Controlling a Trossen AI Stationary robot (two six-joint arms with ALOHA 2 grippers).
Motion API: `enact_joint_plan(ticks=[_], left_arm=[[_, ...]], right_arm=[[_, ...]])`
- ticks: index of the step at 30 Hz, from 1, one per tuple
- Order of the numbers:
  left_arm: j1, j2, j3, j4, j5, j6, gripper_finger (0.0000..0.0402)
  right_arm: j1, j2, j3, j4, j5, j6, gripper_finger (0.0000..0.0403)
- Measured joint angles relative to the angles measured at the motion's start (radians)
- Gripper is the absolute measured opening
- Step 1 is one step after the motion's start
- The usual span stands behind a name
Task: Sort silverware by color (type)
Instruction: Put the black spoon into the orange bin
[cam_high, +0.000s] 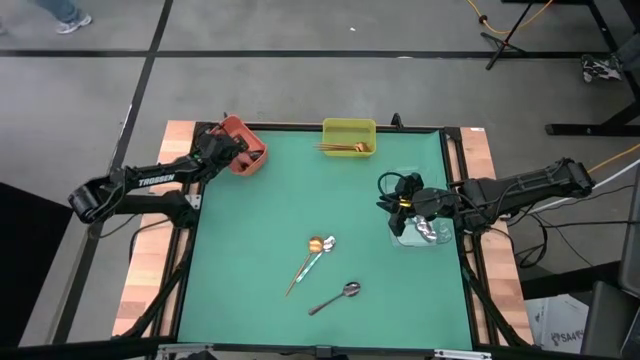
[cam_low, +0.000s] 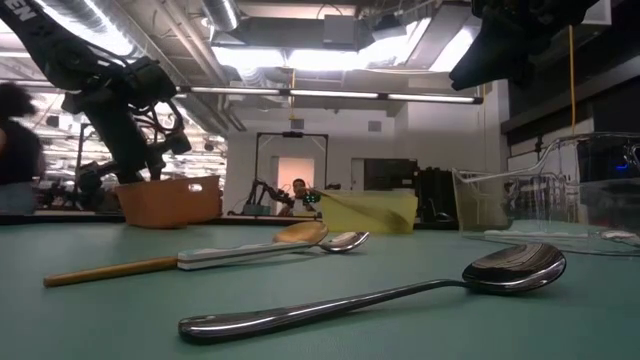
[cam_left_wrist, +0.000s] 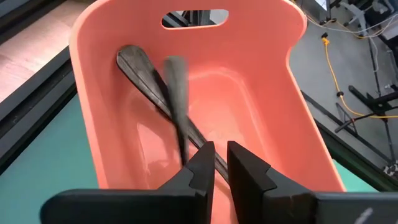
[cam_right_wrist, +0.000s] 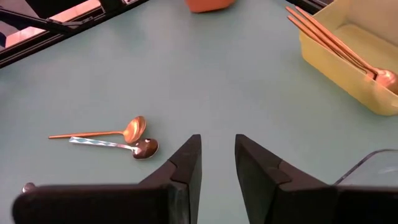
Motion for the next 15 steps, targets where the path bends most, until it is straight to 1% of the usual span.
enact_joint_plan(ticks=[15], left_arm=[[0.000, 0.000, 0.000, 0.025, 0.011, -0.005, 0.0037]], right_arm=[[0.000, 0.000, 0.000, 0.000, -0.001, 0.000, 0.0088]])
